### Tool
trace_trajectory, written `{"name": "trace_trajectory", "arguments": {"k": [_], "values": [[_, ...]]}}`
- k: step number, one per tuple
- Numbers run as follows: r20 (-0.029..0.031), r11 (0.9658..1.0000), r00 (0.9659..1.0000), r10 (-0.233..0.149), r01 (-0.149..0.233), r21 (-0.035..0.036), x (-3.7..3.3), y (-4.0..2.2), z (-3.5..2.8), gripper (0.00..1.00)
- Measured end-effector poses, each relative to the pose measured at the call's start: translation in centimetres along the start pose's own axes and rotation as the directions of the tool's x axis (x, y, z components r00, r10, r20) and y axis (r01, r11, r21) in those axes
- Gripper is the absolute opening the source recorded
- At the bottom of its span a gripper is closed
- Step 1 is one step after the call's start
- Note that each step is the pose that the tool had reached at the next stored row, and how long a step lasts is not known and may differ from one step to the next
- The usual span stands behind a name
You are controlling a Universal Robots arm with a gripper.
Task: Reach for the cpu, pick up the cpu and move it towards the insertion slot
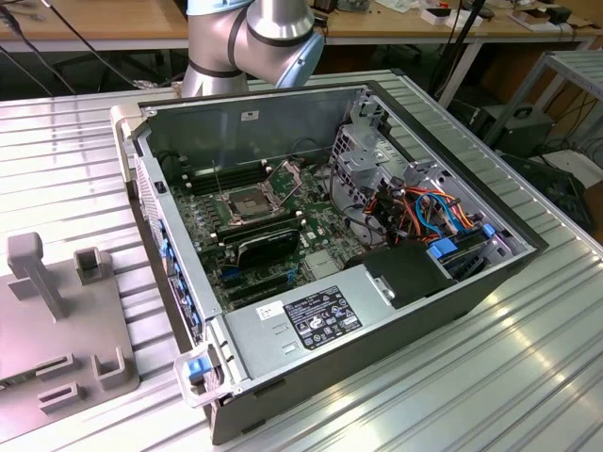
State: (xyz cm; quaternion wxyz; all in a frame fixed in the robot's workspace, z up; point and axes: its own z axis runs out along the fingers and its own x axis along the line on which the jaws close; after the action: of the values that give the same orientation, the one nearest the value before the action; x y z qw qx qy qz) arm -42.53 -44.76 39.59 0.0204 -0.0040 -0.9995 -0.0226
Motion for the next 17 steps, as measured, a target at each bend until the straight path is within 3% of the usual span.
{"name": "trace_trajectory", "arguments": {"k": [4,8,17], "values": [[-0.0018,1.0,1.0,0.001,-0.001,0.0,-0.36,0.01,-0.04,0.55],[-0.0037,1.0,1.0,0.002,-0.002,0.0,-1.24,0.01,-0.07,0.55],[-0.005,1.0,1.0,0.003,-0.003,0.0,-2.52,0.03,-0.12,0.55]]}}
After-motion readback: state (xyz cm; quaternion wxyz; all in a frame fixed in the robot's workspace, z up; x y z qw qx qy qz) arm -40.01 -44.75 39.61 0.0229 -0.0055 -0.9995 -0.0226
